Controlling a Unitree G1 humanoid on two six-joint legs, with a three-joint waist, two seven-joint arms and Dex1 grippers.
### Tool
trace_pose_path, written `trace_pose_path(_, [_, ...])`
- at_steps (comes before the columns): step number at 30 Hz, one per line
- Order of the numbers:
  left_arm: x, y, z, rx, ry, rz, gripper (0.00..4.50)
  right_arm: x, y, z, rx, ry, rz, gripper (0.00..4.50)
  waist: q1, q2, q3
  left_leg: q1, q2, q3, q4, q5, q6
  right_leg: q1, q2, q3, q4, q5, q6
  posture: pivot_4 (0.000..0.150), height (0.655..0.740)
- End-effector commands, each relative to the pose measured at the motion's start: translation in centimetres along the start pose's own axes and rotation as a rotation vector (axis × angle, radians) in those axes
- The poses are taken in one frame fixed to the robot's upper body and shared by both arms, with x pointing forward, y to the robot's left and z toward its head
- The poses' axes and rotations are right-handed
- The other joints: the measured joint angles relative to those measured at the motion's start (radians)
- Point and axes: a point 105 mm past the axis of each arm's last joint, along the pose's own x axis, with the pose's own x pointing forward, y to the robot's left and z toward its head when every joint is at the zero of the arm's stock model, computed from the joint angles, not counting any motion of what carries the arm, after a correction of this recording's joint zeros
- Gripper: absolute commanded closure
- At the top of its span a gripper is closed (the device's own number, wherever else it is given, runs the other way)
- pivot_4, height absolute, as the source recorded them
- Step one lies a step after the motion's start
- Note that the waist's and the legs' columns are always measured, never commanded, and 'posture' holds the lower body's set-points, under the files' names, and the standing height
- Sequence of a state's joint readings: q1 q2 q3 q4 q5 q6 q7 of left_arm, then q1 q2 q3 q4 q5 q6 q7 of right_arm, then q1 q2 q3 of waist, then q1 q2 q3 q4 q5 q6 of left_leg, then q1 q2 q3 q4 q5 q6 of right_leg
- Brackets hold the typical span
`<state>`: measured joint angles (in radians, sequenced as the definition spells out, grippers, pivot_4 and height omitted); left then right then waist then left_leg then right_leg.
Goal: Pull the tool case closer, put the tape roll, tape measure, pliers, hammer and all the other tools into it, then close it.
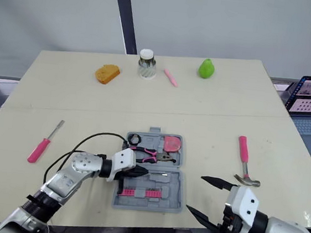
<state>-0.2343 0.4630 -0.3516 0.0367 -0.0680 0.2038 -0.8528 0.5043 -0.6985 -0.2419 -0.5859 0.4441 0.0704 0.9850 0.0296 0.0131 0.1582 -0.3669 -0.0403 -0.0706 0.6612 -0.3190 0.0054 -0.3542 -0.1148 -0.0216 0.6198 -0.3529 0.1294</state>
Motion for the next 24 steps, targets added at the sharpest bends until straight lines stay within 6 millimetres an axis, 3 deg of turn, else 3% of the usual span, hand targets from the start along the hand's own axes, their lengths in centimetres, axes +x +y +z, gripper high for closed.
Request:
trace_pose_path(1, [-0.4, -0.7, -1.0, -0.165, -0.018, 0.001, 4.45, -0.1, 0.0, 0.7, -0.021, -0.019, 0.007, 0.0, -0.002, -0.001, 0.0, 0.0, 0.0, 0.0, 0.0, 0.0, 0.0, 0.0, 0.0, 0.0, 0.0, 0.0, 0.0, 0.15, 0.7391])
trace_pose_path(6, [-3.5, 0.6, 3.6, -0.201, -0.217, 0.059, 4.45, 0.1, -0.3, 0.8, -0.024, -0.025, 0.003, 0.0, -0.004, -0.002, 0.003, -0.003, 0.001, 0.0, 0.0, 0.0, -0.001, -0.004, 0.0, 0.001, 0.0, 0.0, 0.0, 0.15, 0.7391])
trace_pose_path(9, [-6.6, 1.1, 6.4, -0.193, -0.328, 0.098, 4.45, 0.3, -0.5, 0.7, -0.01, -0.027, 0.013, 0.0, -0.004, -0.003, 0.004, -0.003, 0.001, 0.0, 0.0, 0.0, -0.001, -0.004, 0.0, 0.001, 0.0, 0.0, 0.0, 0.15, 0.7391])
trace_pose_path(11, [-8.1, 0.9, 7.0, -0.181, -0.359, 0.115, 4.45, 0.4, -0.7, 0.7, -0.004, -0.027, 0.02, 0.0, -0.005, -0.003, 0.004, -0.003, 0.002, 0.0, 0.0, -0.001, -0.001, -0.004, -0.001, 0.001, -0.001, 0.0, 0.0, 0.15, 0.7391])
trace_pose_path(16, [-12.2, -0.2, 5.1, -0.18, -0.353, 0.194, 4.45, 0.7, -0.9, 0.4, 0.0, -0.029, 0.032, 0.0, -0.009, -0.003, 0.004, -0.002, 0.003, 0.0, -0.003, -0.002, -0.002, -0.004, -0.001, 0.002, -0.004, 0.0, -0.001, 0.15, 0.7391])
trace_pose_path(24, [-17.6, -3.2, -1.4, -0.239, -0.236, 0.415, 4.45, 0.7, -0.6, -0.7, 0.026, -0.01, 0.046, 0.0, -0.003, -0.005, 0.006, -0.003, 0.004, 0.0, -0.004, -0.003, -0.002, -0.003, -0.002, 0.003, -0.009, -0.001, -0.001, 0.15, 0.7391])
